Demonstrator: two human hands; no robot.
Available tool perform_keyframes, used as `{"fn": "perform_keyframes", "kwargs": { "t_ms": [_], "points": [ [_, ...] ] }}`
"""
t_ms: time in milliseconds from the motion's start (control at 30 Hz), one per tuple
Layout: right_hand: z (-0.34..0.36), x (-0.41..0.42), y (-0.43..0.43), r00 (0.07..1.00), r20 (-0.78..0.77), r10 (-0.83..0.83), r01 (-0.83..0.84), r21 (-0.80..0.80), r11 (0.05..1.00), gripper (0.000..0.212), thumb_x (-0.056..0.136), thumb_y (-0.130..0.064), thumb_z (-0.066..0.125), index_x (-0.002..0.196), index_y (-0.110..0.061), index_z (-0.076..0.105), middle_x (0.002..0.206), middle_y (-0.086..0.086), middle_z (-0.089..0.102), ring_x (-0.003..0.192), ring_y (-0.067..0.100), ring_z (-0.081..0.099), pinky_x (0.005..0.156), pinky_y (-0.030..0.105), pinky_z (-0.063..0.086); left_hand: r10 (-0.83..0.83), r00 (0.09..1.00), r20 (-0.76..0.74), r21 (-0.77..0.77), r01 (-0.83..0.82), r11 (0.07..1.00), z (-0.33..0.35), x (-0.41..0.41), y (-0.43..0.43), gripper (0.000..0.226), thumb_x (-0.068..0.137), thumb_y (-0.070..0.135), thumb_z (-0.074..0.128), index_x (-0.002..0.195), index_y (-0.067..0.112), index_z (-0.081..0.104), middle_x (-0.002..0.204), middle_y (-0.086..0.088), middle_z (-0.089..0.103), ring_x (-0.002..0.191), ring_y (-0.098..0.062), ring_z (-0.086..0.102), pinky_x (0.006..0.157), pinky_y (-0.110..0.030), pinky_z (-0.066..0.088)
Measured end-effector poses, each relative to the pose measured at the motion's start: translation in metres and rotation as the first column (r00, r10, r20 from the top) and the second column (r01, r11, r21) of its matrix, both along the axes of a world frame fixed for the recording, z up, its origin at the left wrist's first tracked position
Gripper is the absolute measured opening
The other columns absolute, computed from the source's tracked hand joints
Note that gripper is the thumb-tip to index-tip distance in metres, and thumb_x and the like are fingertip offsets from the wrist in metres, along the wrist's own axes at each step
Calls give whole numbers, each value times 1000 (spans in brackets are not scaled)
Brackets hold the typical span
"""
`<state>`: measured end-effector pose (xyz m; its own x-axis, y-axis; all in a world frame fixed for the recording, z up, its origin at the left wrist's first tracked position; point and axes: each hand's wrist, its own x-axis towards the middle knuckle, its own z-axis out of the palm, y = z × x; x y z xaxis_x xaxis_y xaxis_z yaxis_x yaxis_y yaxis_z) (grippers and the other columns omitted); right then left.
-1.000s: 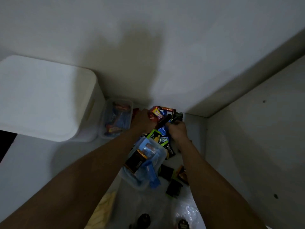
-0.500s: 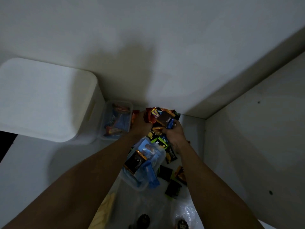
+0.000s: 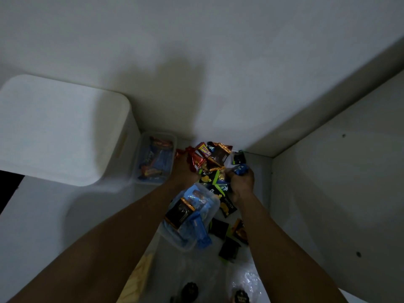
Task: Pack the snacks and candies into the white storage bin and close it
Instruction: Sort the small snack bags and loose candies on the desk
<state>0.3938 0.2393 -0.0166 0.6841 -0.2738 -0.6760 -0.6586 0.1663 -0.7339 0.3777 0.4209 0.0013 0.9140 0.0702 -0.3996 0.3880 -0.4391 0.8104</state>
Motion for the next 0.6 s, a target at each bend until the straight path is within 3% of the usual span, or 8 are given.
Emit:
{"fn": "perform_keyframes", "kwargs": {
  "t_ms": [67,167,300,400,467,533,600],
  "points": [
    [1,-4,-4,997,-17,-73,74,55,996,52,73,-2,81,120,-10,57,106,13,71,91,32,72,77,54,60,-34,999,-10,13,34,999,-5,-1,1,78,62,-1,75,133,15,46,106,-1,62,96,-25,64,67,-28,51],
    [4,-7,-6,994,-24,-108,110,112,988,55,71,-8,84,120,-8,59,106,13,73,87,32,74,71,56,60,-23,1000,5,11,23,1000,-21,0,4,97,47,31,79,136,24,42,115,3,62,106,-18,63,81,-36,56],
    [8,-6,-4,998,19,-68,66,68,995,50,71,-12,85,115,-9,62,105,13,73,83,29,74,64,44,62,18,1000,-12,-21,-18,1000,-36,1,3,113,44,34,80,146,30,31,123,2,61,112,-18,62,88,-46,57],
    [12,-2,-4,994,108,22,-15,-64,998,60,78,-11,80,127,-15,47,105,3,68,81,15,69,60,29,58,42,999,-14,-16,-42,999,-44,0,4,119,43,39,77,149,39,22,133,0,56,120,-23,58,94,-49,54],
    [13,3,-5,973,178,148,-113,-192,975,79,81,-11,77,144,-22,31,117,0,63,86,4,62,67,22,54,43,999,2,1,-43,999,-42,0,2,118,47,37,78,149,42,19,137,0,54,124,-24,55,99,-49,51],
    [14,10,-4,951,192,243,-187,-269,945,102,82,-12,78,156,-27,10,134,5,57,105,15,62,89,33,54,38,999,7,24,-38,999,-46,1,2,118,47,37,77,148,46,17,137,2,53,127,-25,53,100,-51,49],
    [14,19,-1,949,157,274,-218,-300,929,109,83,-9,76,157,-24,-2,142,9,52,123,25,56,106,40,45,25,1000,14,53,-26,998,-63,3,4,120,46,36,77,148,49,15,139,3,52,128,-26,51,99,-52,49]
  ]
}}
